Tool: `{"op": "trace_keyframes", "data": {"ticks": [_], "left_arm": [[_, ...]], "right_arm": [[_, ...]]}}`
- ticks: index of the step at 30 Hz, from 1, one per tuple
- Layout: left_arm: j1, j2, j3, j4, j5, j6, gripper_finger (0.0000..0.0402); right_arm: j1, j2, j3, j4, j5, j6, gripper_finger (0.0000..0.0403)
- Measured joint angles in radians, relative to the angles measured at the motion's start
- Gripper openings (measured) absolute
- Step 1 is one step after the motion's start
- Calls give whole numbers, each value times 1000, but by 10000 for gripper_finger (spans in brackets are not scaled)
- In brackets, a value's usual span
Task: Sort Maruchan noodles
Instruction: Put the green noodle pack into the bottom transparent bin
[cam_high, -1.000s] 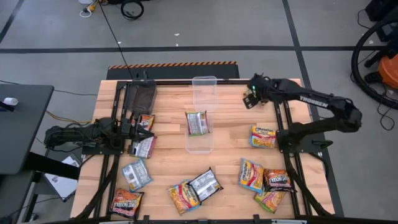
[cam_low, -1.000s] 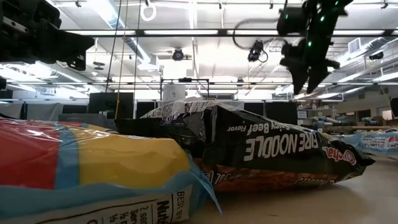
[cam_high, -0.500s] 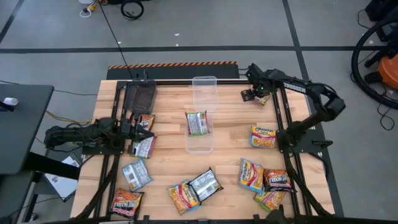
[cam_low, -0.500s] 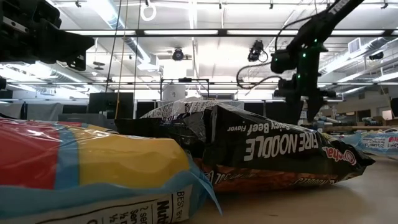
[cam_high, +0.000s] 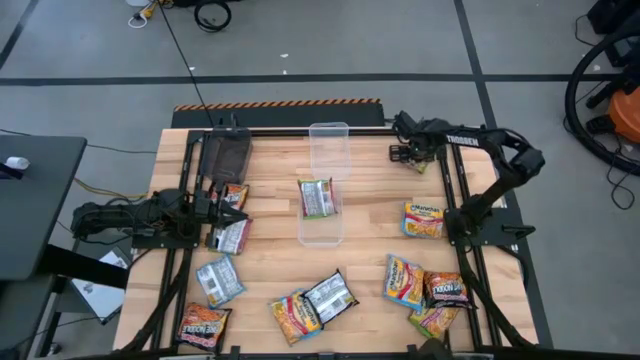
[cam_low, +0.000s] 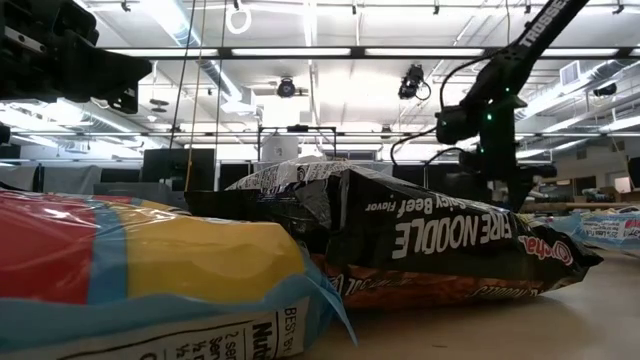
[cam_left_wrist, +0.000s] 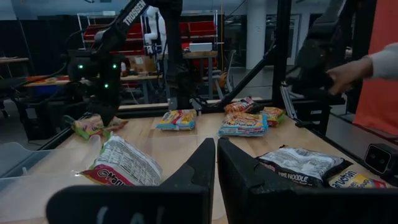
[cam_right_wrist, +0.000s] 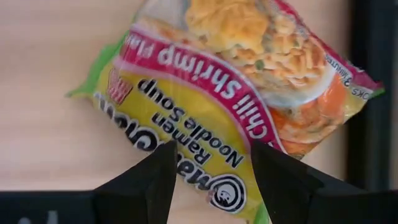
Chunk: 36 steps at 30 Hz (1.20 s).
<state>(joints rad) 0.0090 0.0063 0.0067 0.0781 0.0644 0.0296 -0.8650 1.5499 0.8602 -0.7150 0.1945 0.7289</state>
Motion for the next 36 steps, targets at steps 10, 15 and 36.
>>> {"op": "trace_keyframes", "data": {"ticks": [10,15,36], "left_arm": [[0,0,0,0,0,0,25],[0,0,0,0,0,0,25],[0,0,0,0,0,0,25]], "right_arm": [[215,-280,31,-77,-80,-258,210],[453,-391,-80,-61,62,-550,210],[796,-89,-368,421,533,-926,202]]}}
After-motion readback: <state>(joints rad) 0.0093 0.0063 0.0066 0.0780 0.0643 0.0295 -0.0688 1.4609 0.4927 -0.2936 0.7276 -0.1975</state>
